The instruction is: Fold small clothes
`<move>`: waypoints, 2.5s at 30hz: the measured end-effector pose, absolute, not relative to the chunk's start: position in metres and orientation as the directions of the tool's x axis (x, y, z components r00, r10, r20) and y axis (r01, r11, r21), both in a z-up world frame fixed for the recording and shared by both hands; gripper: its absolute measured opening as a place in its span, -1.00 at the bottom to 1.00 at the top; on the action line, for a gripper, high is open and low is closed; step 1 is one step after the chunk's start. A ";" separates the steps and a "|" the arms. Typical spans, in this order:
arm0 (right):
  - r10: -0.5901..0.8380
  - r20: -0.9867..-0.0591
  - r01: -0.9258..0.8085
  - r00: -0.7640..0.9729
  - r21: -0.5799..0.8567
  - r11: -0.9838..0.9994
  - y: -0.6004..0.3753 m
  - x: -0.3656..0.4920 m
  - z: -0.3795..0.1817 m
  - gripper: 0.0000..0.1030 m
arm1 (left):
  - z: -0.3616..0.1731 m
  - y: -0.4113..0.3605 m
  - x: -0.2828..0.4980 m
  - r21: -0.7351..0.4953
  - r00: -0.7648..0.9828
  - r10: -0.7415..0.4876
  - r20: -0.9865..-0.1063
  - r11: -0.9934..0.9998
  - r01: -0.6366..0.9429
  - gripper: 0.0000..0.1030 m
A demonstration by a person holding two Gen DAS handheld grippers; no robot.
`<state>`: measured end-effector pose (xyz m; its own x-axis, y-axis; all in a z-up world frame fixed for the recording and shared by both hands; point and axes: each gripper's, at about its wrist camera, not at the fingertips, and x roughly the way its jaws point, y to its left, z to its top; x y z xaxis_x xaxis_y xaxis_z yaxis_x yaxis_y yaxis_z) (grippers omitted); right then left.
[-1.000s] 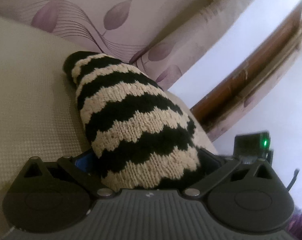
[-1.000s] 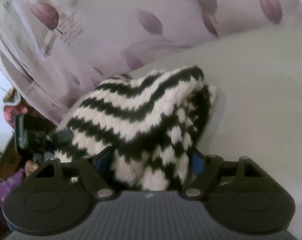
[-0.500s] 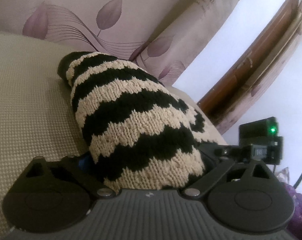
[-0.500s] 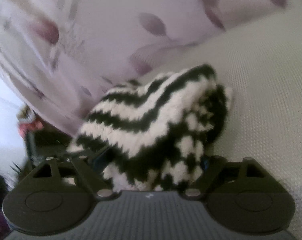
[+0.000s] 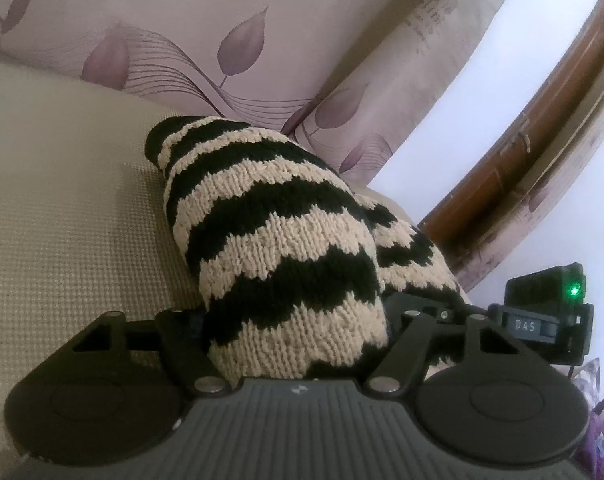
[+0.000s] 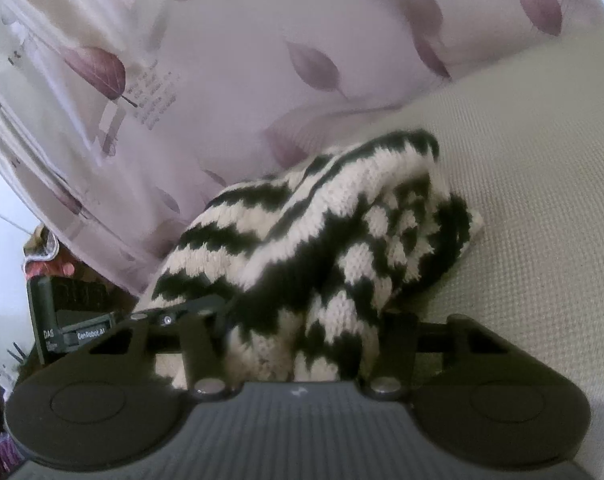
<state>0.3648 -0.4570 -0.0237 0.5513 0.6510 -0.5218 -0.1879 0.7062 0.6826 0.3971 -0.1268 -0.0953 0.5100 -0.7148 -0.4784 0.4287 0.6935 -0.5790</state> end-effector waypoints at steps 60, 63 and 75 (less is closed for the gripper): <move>0.730 -0.463 -0.274 0.503 0.716 0.642 -0.300 0.199 0.021 0.04 | -0.042 -0.002 0.190 -0.390 0.672 -0.489 -0.556 0.868 0.309 0.35; 0.728 -0.468 -0.274 0.501 0.712 0.647 -0.301 0.199 0.018 0.04 | -0.045 -0.003 0.192 -0.396 0.667 -0.488 -0.563 0.868 0.301 0.35; 0.725 -0.481 -0.253 0.492 0.718 0.648 -0.303 0.200 0.006 0.04 | -0.058 0.001 0.192 -0.418 0.668 -0.482 -0.567 0.867 0.271 0.46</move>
<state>0.1996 -0.3031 0.0058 0.4921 0.7254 -0.4814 -0.2526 0.6481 0.7184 0.1920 0.0013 -0.0575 0.6683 -0.4819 -0.5667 0.2705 0.8671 -0.4183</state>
